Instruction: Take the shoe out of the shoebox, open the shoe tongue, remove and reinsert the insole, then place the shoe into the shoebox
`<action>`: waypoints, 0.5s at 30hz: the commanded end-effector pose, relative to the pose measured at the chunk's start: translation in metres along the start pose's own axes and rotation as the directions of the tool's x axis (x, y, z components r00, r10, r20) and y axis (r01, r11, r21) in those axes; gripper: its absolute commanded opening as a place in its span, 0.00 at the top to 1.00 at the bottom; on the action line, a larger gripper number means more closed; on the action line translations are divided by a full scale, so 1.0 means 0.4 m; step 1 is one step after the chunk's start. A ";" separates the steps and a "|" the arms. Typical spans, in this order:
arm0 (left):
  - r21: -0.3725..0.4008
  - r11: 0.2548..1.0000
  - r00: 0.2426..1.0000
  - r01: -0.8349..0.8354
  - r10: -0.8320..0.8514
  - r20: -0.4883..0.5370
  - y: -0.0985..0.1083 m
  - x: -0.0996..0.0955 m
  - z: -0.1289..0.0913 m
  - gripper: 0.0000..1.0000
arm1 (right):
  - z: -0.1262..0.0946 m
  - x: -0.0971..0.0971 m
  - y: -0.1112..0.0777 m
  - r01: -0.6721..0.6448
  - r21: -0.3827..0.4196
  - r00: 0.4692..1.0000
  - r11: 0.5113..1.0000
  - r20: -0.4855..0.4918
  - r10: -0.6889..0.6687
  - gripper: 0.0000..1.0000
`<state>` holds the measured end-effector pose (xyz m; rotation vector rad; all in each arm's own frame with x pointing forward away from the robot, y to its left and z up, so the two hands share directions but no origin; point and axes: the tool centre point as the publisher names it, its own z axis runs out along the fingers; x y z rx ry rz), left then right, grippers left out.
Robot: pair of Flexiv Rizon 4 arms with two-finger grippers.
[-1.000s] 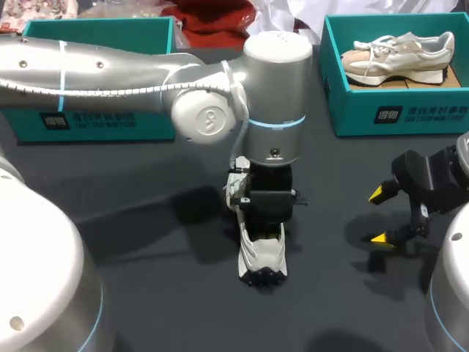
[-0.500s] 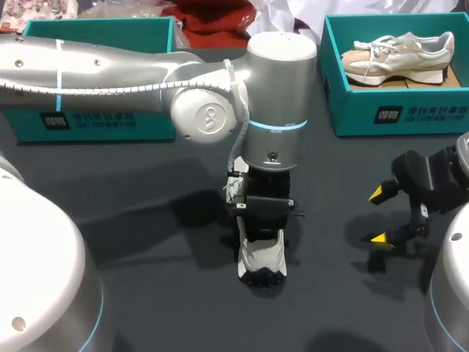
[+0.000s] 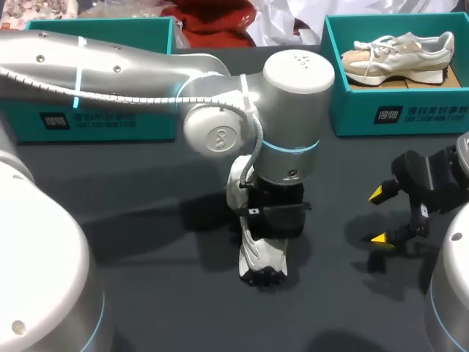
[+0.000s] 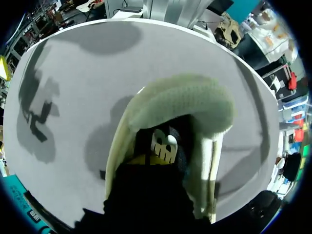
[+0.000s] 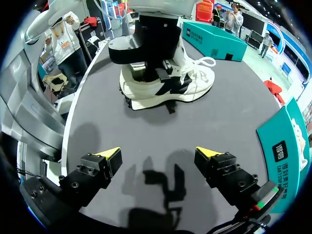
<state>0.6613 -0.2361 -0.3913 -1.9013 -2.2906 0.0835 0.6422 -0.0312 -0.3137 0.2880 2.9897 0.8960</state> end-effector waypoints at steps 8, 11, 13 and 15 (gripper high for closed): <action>-0.020 0.994 0.994 -0.105 0.105 -0.044 0.007 0.062 -0.070 1.00 | -0.002 0.006 -0.001 0.000 0.001 1.000 1.000 0.004 0.000 0.00; -0.060 0.991 0.988 -0.117 0.111 -0.103 0.004 0.069 -0.065 1.00 | -0.002 0.006 -0.001 0.000 0.001 1.000 1.000 0.004 0.000 0.00; -0.067 0.989 0.982 -0.134 0.124 -0.145 0.003 0.072 -0.056 1.00 | -0.002 0.006 -0.001 0.000 0.001 1.000 1.000 0.004 0.000 0.00; -0.083 0.987 0.977 -0.140 0.124 -0.175 0.001 0.073 -0.038 1.00 | -0.002 0.006 -0.001 0.000 0.001 1.000 1.000 0.004 0.000 0.00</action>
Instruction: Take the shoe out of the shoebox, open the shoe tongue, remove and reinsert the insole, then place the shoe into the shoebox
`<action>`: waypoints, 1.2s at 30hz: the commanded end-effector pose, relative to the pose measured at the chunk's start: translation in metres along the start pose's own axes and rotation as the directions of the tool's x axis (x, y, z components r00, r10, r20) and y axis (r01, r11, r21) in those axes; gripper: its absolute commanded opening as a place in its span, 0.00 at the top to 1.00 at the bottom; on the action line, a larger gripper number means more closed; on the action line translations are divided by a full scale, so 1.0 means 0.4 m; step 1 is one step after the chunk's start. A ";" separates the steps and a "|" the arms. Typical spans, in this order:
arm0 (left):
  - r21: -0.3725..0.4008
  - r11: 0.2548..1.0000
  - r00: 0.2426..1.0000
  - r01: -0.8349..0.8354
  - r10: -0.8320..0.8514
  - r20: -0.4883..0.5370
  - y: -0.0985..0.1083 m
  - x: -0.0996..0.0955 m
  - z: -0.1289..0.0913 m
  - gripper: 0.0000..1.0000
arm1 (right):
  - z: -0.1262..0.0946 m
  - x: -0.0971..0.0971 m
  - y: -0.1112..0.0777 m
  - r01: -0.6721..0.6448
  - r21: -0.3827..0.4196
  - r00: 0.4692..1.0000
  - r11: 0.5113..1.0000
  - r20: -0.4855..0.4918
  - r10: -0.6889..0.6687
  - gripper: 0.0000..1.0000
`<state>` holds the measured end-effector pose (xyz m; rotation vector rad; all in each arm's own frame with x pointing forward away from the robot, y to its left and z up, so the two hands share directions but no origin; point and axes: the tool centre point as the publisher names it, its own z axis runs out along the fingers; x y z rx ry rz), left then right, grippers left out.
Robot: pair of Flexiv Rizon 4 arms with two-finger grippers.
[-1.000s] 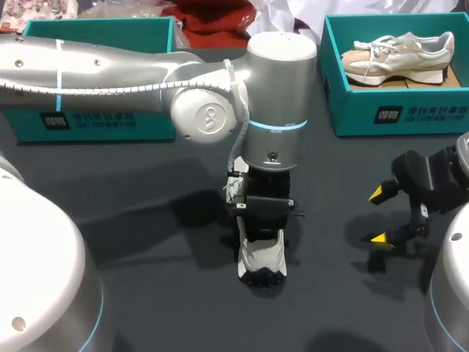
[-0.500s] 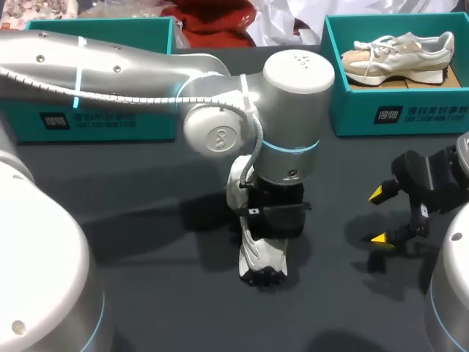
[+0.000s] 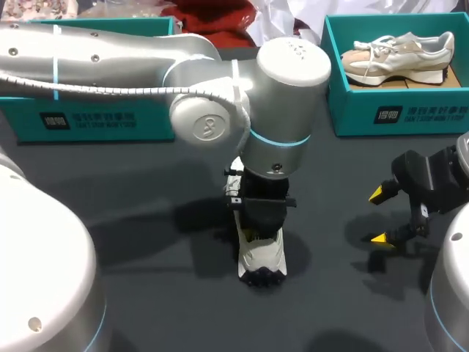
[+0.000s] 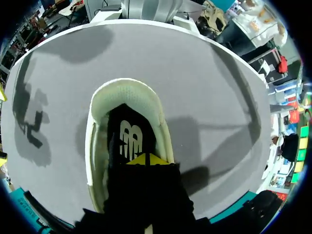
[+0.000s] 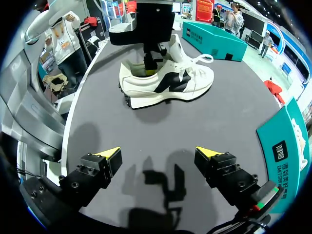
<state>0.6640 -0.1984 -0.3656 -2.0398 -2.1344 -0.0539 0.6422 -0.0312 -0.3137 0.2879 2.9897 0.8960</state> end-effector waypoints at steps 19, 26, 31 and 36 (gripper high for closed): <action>0.061 0.993 0.983 0.102 -0.110 0.147 0.028 -0.043 0.057 1.00 | -0.002 0.006 -0.001 0.000 0.001 1.000 1.000 0.004 0.000 0.00; 0.064 0.998 0.977 0.018 -0.032 0.210 -0.016 -0.049 -0.015 1.00 | -0.002 0.006 -0.001 0.000 0.001 1.000 1.000 0.004 0.000 0.00; 0.076 0.995 0.985 -0.066 0.053 0.167 -0.054 -0.052 -0.011 1.00 | -0.002 0.006 -0.001 0.000 0.001 1.000 1.000 0.004 0.000 0.00; 0.095 0.991 0.990 -0.099 0.088 0.113 -0.078 -0.065 0.039 1.00 | -0.002 0.006 -0.001 0.000 0.001 1.000 1.000 0.004 0.000 0.00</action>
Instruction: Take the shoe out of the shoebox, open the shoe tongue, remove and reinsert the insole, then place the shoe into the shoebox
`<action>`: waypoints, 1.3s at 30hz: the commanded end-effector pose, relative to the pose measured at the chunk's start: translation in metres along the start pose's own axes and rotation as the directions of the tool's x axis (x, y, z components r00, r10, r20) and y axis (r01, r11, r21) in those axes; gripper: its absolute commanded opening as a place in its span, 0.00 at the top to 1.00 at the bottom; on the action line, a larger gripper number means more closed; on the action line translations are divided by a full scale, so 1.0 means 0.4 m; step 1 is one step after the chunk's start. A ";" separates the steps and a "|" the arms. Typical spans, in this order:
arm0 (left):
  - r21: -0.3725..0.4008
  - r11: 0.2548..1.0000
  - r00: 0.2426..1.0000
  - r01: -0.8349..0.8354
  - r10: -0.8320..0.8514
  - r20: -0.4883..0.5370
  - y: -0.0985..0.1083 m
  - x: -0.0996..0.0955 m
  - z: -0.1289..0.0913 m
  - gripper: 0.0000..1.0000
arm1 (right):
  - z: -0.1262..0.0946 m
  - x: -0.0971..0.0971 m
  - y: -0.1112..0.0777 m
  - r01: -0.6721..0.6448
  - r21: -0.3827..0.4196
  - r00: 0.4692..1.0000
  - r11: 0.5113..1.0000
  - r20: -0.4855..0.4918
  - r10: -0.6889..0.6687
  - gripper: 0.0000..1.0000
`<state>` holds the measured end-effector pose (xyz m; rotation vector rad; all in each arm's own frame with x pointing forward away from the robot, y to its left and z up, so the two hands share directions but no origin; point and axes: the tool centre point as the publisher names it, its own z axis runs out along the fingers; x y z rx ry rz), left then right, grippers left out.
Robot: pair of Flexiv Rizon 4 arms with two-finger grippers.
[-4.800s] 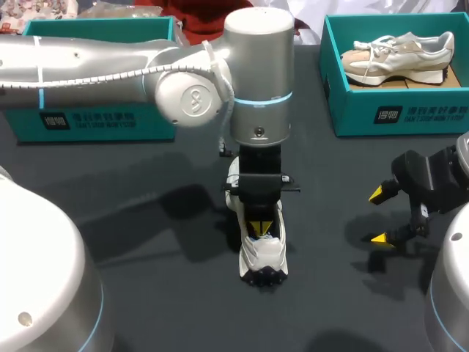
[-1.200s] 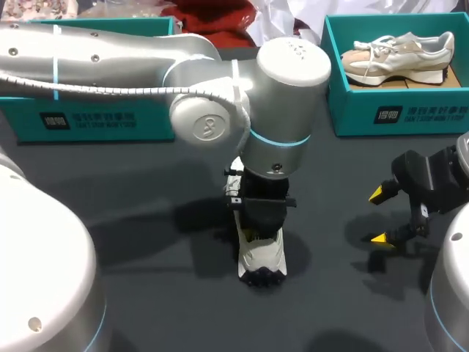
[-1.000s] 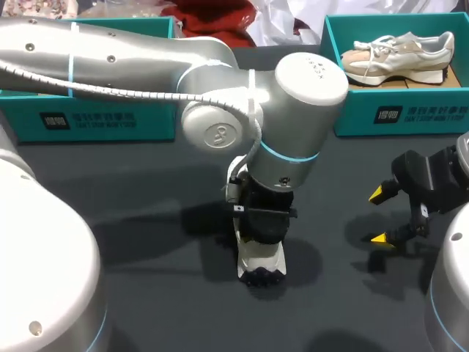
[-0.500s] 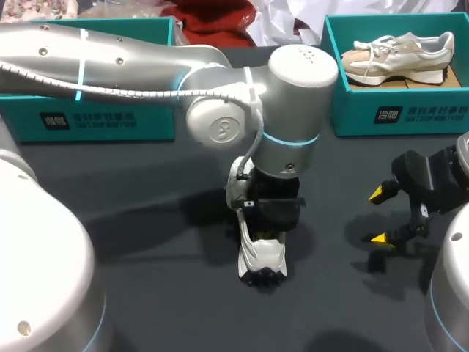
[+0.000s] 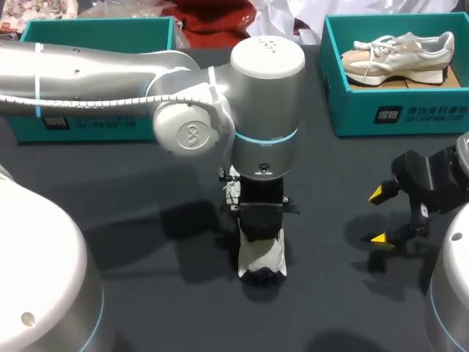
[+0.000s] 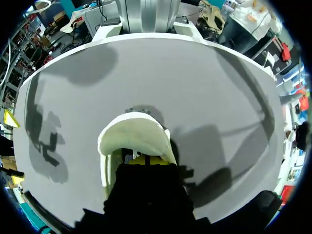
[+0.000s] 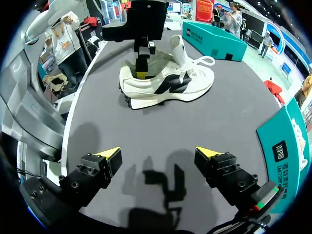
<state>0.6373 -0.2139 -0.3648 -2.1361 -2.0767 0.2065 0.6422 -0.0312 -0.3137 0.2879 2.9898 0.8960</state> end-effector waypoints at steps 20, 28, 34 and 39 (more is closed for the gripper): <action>-0.167 0.983 0.996 0.076 -0.068 0.055 0.064 -0.002 -0.049 1.00 | -0.002 0.006 -0.001 0.000 0.001 1.000 1.000 0.004 0.000 0.00; -0.305 0.946 0.991 0.113 -0.086 0.100 0.064 -0.004 -0.079 1.00 | -0.002 0.006 -0.001 0.000 0.001 1.000 1.000 0.004 0.000 0.00; -0.349 0.924 0.986 0.157 -0.123 0.116 0.100 -0.013 -0.062 1.00 | -0.002 0.006 -0.001 0.000 0.001 1.000 1.000 0.004 0.000 0.00; -0.381 0.906 0.982 0.187 -0.158 0.105 0.116 -0.016 -0.060 0.79 | -0.002 0.006 -0.001 0.000 0.001 1.000 1.000 0.004 0.000 0.00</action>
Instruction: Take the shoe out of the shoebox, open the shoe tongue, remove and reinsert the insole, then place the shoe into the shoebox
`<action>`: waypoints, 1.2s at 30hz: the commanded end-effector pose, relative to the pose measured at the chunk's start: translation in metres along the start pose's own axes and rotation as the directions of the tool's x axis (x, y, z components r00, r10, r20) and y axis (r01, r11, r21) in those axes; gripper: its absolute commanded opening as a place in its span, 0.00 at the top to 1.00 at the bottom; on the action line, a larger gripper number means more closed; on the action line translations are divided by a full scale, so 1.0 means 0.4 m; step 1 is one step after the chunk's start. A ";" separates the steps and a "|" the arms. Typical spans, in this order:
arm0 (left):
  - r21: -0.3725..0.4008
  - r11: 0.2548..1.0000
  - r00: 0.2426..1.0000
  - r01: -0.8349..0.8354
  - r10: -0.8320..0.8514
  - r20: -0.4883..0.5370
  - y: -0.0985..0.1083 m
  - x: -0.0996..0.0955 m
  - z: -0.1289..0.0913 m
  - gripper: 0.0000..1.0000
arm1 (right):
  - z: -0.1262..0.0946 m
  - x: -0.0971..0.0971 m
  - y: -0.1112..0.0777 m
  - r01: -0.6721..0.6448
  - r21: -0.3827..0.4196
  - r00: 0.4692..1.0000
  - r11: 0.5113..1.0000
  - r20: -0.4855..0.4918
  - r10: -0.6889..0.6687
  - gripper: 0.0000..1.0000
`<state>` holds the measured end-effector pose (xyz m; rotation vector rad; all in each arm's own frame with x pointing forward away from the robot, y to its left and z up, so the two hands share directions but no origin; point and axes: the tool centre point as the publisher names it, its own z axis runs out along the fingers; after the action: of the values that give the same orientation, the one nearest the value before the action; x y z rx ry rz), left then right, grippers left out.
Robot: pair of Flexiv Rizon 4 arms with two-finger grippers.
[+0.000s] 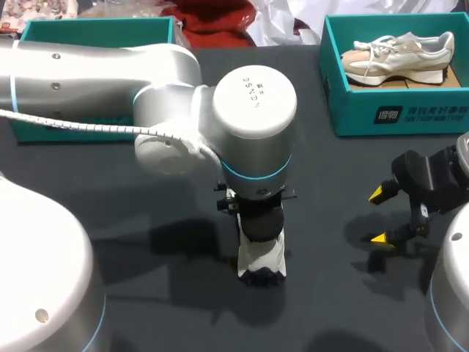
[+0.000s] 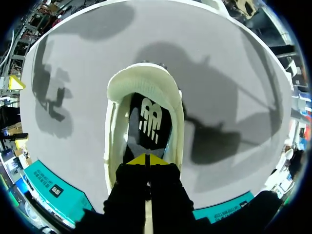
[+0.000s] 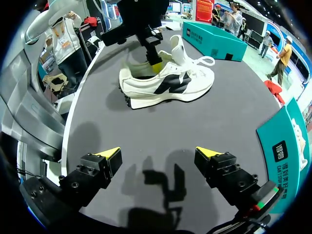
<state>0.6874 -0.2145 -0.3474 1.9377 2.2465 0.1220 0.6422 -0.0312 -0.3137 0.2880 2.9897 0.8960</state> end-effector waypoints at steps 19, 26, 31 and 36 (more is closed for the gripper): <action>0.138 0.990 0.998 -0.008 0.016 -0.056 0.049 -0.009 -0.009 0.00 | -0.002 0.006 -0.001 0.000 0.001 1.000 1.000 0.004 0.000 0.00; 0.181 0.983 0.998 -0.030 0.038 -0.042 0.070 -0.015 -0.027 0.00 | -0.002 0.006 -0.001 0.000 0.001 1.000 1.000 0.004 0.000 0.00; 0.195 0.980 0.998 -0.042 0.050 -0.034 0.079 -0.024 -0.034 0.00 | -0.002 0.006 -0.001 0.000 0.001 1.000 1.000 0.004 0.000 0.00; 0.201 0.979 0.998 -0.041 0.048 -0.030 0.097 -0.031 -0.042 0.00 | -0.002 0.006 -0.001 0.000 0.001 1.000 1.000 0.004 0.000 0.00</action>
<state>0.7194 -0.2209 -0.3250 2.0964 2.3163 -0.0633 0.6422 -0.0312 -0.3137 0.2879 2.9897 0.8960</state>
